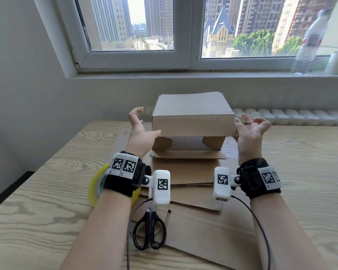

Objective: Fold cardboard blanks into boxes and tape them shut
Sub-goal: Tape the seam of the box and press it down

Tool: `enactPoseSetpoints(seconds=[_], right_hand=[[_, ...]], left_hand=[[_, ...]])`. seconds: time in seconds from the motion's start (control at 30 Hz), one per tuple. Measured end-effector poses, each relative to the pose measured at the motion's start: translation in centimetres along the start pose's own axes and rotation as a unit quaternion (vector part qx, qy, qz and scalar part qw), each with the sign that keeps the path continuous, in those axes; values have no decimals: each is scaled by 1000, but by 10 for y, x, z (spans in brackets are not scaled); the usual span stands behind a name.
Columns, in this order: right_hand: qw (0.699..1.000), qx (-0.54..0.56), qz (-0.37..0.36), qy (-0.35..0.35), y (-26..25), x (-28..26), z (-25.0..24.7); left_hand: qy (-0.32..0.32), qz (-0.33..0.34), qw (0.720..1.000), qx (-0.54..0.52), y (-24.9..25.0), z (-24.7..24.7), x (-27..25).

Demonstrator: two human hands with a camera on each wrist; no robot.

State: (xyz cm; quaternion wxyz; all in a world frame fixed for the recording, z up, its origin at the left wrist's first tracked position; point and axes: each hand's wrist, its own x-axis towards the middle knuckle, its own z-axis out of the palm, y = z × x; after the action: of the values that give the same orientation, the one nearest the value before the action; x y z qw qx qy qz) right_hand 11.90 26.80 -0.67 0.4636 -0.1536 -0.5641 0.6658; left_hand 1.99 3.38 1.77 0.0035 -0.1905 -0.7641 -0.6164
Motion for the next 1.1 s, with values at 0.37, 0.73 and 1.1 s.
enactPoseSetpoints(seconds=[0.37, 0.73, 1.1], right_hand=[[999, -17, -42, -2, -2, 2, 4], [998, -28, -57, 1, -10, -2, 1], [994, -41, -94, 46, -44, -26, -25]], left_hand=[[40, -21, 998, -38, -10, -4, 15], [77, 38, 989, -120, 12, -10, 5], [36, 106, 985, -128, 56, -2, -31]])
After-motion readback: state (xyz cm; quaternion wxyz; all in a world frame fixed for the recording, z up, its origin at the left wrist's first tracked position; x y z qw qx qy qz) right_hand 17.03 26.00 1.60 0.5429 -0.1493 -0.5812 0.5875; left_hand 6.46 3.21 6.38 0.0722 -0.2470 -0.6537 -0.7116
